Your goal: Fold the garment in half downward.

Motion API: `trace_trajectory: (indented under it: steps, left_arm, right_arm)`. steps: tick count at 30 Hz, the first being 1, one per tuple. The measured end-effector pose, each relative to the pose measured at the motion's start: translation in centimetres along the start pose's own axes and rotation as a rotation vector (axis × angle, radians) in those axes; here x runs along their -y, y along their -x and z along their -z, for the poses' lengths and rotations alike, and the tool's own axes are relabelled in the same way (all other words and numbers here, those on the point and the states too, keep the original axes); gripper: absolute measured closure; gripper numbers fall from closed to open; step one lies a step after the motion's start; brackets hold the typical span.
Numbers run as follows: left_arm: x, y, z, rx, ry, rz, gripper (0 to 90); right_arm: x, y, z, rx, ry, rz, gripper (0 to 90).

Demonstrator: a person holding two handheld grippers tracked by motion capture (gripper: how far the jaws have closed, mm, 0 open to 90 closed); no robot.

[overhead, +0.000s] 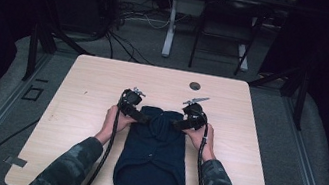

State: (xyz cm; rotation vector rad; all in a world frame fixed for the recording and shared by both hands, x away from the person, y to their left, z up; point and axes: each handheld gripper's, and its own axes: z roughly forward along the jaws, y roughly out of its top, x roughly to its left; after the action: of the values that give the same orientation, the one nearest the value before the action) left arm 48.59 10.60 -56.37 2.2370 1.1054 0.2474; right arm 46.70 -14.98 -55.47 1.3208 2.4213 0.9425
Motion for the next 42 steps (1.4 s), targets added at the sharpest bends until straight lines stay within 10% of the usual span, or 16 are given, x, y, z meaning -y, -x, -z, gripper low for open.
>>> trace_trajectory:
  steps: [10, 24, 42]
  left_arm:
    - [0.0, 0.0, -0.6, 0.002, -0.021, -0.015, 18.6]
    - [-0.1, 0.7, -0.5, 0.012, -0.024, -0.068, 41.1]
    - [0.2, 1.7, -0.1, 0.015, -0.002, -0.132, 69.0]
  right_arm:
    - [0.0, 0.7, -1.1, -0.024, -0.011, -0.057, 36.6]
    - [0.2, -0.1, -1.4, -0.019, -0.029, 0.011, 62.5]
    - [0.4, -1.5, -1.1, 0.044, 0.0, 0.102, 72.2]
